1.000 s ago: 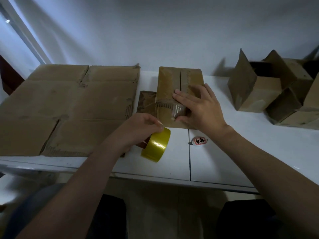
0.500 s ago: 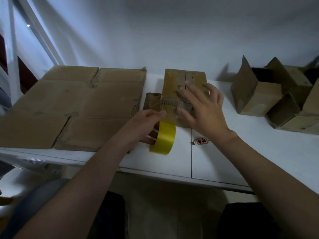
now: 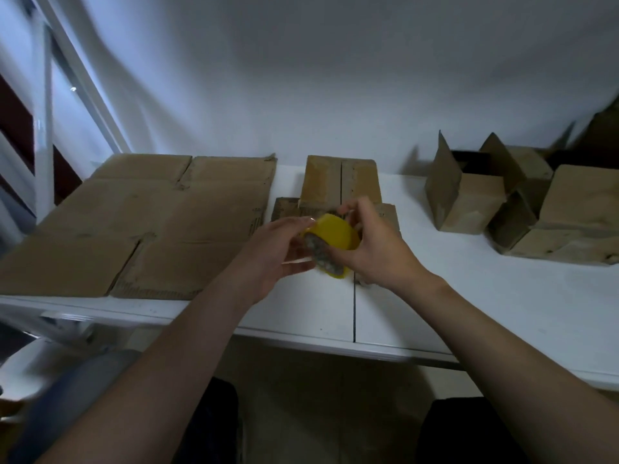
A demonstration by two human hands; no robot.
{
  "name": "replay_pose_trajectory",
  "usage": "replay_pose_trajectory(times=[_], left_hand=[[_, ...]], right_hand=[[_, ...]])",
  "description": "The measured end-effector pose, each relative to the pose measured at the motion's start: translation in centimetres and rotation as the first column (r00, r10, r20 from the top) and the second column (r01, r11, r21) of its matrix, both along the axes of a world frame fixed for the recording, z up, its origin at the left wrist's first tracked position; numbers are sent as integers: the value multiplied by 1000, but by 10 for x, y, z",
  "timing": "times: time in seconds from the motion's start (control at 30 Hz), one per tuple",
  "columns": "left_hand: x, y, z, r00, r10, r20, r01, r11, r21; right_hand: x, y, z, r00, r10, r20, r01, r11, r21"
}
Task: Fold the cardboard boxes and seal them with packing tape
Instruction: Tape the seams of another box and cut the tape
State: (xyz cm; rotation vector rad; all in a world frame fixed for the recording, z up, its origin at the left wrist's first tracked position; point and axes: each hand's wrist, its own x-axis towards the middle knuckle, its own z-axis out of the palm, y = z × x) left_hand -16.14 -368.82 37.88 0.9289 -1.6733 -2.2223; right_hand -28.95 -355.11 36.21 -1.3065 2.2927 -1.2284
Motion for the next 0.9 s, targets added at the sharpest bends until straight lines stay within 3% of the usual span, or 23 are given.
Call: replay_pose_trajectory(times=[0.17, 0.3, 0.6, 0.7, 0.9], left_hand=[[-6, 0, -4, 994, 84, 76, -67, 977, -202], [-12, -2, -5, 987, 122, 100, -64, 889, -453], [-23, -3, 1, 990, 135, -31, -134, 882, -451], [-27, -5, 4, 989, 143, -42, -144, 839, -525], [-30, -6, -1, 990, 138, -1, -105, 749, -654]], right_hand=[[-3, 9, 8, 989, 89, -119, -88, 996, 13], [-9, 15, 8, 964, 162, -209, -162, 987, 17], [-24, 21, 3, 958, 209, -199, -245, 952, -182], [-27, 19, 0, 958, 198, -208, -243, 945, -218], [-46, 24, -8, 903, 213, -372, -227, 974, 6]])
